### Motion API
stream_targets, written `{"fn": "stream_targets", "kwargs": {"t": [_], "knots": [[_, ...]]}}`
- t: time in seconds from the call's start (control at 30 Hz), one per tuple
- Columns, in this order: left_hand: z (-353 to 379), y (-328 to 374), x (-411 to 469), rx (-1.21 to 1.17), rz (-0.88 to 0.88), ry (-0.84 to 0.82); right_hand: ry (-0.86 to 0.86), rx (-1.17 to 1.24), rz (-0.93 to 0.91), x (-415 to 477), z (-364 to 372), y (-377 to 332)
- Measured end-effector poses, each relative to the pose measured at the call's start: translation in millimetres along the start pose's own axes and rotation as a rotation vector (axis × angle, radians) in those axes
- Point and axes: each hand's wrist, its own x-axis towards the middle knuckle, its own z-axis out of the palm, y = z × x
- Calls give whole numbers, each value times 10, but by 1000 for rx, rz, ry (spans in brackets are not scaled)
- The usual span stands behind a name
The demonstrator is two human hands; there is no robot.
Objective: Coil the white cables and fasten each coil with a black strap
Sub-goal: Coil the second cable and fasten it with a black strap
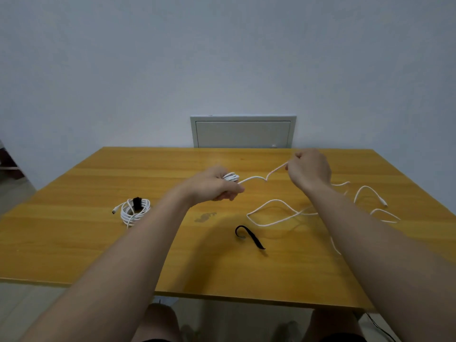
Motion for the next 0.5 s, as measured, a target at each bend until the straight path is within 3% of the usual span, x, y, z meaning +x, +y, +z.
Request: {"fn": "stream_targets", "kwargs": {"t": [0.1, 0.17, 0.27, 0.33, 0.5], "knots": [[19, -110, 44, -310, 47, -51, -123, -165, 63, 46, 151, 111], [48, -156, 104, -513, 78, -48, -108, -116, -28, -1, 271, 72], [108, -186, 182, -807, 37, -53, 47, 278, -363, -161, 386, -117], [141, -213, 238, -968, 8, -67, 21, 555, -459, -286, 402, -273], [150, -300, 396, -1119, 52, -12, -180, 943, -296, -389, 498, -461]]}}
